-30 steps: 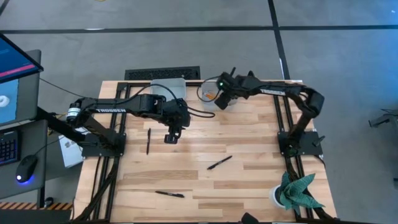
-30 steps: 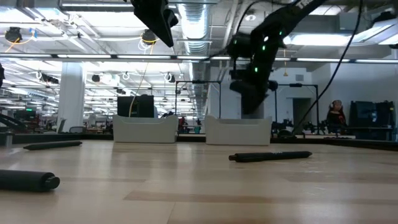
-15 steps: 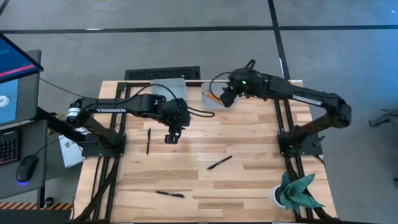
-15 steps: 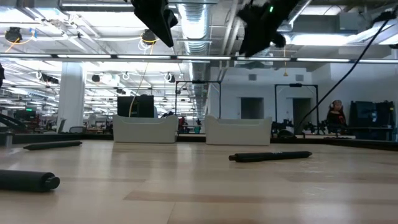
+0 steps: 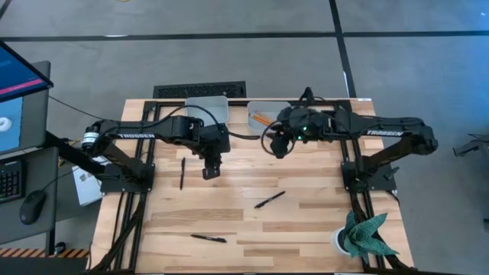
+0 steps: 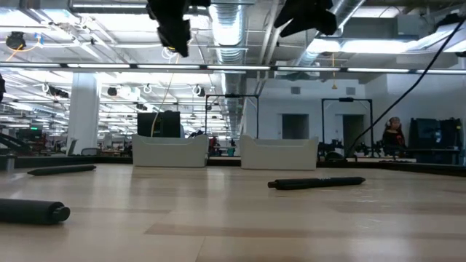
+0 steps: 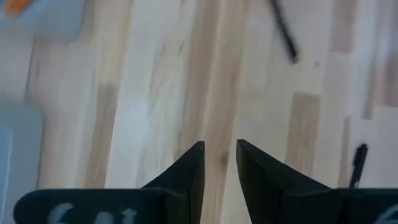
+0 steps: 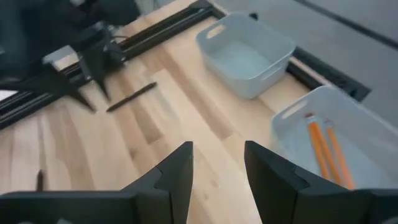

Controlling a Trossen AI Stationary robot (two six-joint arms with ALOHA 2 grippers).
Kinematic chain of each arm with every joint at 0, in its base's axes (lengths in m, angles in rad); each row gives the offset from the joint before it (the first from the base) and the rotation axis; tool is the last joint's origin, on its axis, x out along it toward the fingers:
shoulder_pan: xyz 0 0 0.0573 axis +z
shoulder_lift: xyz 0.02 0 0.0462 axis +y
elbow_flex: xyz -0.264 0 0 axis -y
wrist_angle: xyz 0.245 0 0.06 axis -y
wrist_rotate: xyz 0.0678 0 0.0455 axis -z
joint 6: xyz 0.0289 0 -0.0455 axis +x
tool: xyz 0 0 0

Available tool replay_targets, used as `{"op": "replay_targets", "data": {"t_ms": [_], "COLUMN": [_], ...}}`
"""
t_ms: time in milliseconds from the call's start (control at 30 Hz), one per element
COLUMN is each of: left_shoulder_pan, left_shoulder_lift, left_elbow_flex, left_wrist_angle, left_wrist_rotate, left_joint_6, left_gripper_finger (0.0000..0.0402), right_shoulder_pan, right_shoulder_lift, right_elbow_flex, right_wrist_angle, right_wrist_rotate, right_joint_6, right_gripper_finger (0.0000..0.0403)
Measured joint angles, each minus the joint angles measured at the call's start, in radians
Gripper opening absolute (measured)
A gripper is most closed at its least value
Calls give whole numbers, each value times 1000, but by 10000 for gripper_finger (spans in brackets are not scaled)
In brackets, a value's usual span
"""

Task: Sort pens & pencils
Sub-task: Put the top left black pen into the left gray bin

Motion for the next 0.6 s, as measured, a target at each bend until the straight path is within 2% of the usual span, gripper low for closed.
{"op": "replay_targets", "data": {"t_ms": [133,233,600], "left_shoulder_pan": [-7,-21,-32], "left_shoulder_lift": [0,-14,-141], "left_elbow_flex": [-4,-51,-324], "left_wrist_angle": [-104,-112,16], "left_wrist_rotate": [-84,-148,-171], "left_joint_6": [-99,-155,-263], "left_gripper_finger": [84,84,84], "right_shoulder_pan": [43,67,88], "right_shoulder_lift": [26,45,46], "right_elbow_flex": [0,0,-1], "right_wrist_angle": [-11,-16,-19], "right_wrist_rotate": [3,3,30], "right_joint_6": [5,6,6], "right_gripper_finger": [164,164,164]}}
